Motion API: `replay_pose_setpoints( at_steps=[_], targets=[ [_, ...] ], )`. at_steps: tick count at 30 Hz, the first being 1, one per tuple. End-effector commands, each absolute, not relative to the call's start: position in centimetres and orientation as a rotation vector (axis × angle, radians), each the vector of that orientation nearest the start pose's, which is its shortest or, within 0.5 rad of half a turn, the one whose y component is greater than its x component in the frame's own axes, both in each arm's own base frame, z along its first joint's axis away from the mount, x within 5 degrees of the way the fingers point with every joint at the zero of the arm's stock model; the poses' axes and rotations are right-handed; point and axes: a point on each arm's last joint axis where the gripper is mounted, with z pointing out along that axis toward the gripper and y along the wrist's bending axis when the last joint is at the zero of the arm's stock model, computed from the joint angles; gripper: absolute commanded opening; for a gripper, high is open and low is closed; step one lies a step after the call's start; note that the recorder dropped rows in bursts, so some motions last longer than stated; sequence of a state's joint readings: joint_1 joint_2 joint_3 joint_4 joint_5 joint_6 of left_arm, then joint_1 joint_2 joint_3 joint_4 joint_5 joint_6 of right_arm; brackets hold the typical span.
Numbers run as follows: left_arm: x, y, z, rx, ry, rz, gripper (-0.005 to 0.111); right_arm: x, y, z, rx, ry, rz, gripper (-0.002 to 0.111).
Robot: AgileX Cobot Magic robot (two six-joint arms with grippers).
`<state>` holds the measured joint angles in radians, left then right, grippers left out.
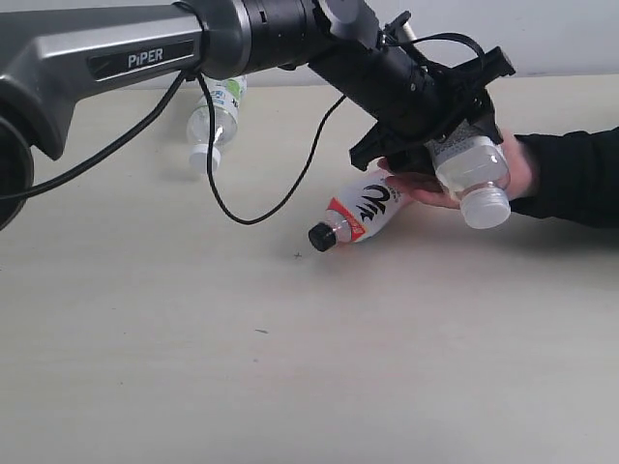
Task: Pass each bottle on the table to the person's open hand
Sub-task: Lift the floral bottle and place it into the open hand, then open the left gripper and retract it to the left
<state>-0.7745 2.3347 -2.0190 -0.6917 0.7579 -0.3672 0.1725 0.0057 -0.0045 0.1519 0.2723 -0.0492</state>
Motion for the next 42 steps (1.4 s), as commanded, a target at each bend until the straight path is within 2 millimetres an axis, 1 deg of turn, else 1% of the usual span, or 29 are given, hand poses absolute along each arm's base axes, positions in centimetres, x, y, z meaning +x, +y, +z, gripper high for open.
replay_pose_setpoints(
  at_steps=[1,6,11,19,27,29,36,41,42],
  targets=[
    [34.6,-39.6,20.7,0.138,2.752,-1.178,0.058,5.4,1.3,18.9,-0.09,1.751,0.229,0.0],
    [34.4,-39.5,20.6,0.184,2.764,-1.166,0.07,5.4,1.3,18.9,-0.09,1.751,0.229,0.0],
    [34.1,-39.4,20.5,0.246,2.784,-1.152,0.076,5.4,1.3,18.9,-0.09,1.751,0.229,0.0],
    [33.8,-39.3,20.5,0.344,2.798,-1.135,0.077,5.4,1.3,18.9,-0.09,1.751,0.229,0.0],
    [33.8,-38.7,20.5,0.43,2.815,-1.094,0.077,5.4,1.3,18.9,-0.09,1.751,0.229,0.0],
    [33.7,-38.6,20.9,0.469,2.803,-1.074,0.077,5.4,1.3,18.9,-0.09,1.751,0.229,0.0],
    [33.3,-37.5,24.2,0.575,2.727,-0.993,0.077,5.4,1.3,18.9,-0.09,1.751,0.229,0.0],
    [32.5,-36.5,25.4,0.666,2.774,-0.906,0.077,5.4,1.3,18.9,-0.09,1.751,0.229,0.0],
    [32.3,-36.1,25.6,0.699,2.792,-0.864,0.077,5.4,1.3,18.9,-0.09,1.751,0.229,0.0]
  ],
)
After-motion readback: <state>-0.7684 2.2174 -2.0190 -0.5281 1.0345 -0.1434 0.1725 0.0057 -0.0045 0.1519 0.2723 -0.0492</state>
